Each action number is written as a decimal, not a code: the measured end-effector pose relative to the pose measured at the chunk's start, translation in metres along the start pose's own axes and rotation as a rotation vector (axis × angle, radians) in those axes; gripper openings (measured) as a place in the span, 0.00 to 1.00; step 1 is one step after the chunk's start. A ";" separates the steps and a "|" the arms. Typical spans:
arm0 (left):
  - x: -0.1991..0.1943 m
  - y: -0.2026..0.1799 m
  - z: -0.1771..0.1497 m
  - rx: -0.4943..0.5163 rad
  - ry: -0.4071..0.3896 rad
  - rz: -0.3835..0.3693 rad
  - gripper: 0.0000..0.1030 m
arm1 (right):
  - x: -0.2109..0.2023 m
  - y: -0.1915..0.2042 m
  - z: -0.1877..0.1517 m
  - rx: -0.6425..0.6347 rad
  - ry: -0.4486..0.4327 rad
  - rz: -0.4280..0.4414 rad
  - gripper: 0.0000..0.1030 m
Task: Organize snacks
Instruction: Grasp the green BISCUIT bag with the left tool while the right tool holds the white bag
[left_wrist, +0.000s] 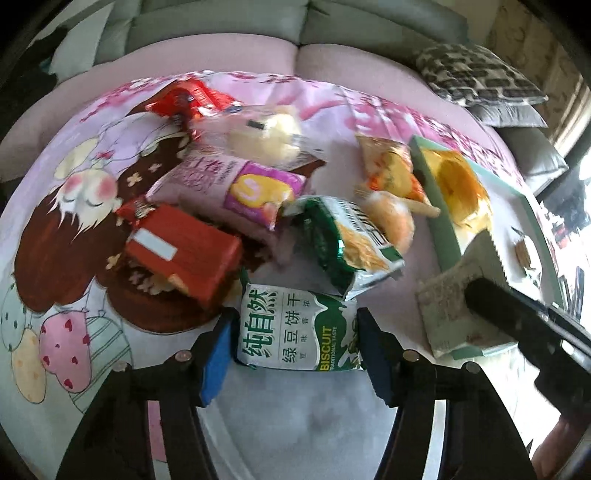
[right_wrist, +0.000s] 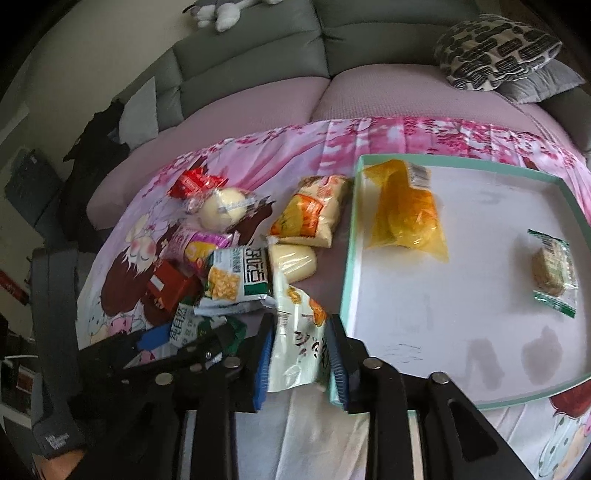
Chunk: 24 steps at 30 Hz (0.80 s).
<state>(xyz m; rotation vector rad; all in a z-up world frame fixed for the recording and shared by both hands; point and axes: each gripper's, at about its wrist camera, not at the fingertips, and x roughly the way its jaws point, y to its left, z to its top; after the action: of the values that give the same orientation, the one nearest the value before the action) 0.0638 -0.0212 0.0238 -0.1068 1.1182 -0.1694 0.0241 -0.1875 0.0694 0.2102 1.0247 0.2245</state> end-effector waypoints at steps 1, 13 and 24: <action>-0.001 0.003 0.000 -0.008 -0.001 0.001 0.63 | 0.002 0.002 -0.001 -0.011 0.011 -0.007 0.41; -0.012 0.014 -0.002 -0.072 -0.035 0.052 0.62 | 0.006 0.013 -0.004 -0.101 0.010 -0.106 0.45; -0.019 0.025 0.000 -0.113 -0.059 0.059 0.59 | -0.007 0.014 0.001 -0.113 -0.043 -0.133 0.43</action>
<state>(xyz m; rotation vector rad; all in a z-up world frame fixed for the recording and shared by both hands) 0.0575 0.0072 0.0363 -0.1780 1.0705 -0.0504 0.0198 -0.1762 0.0795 0.0440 0.9757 0.1564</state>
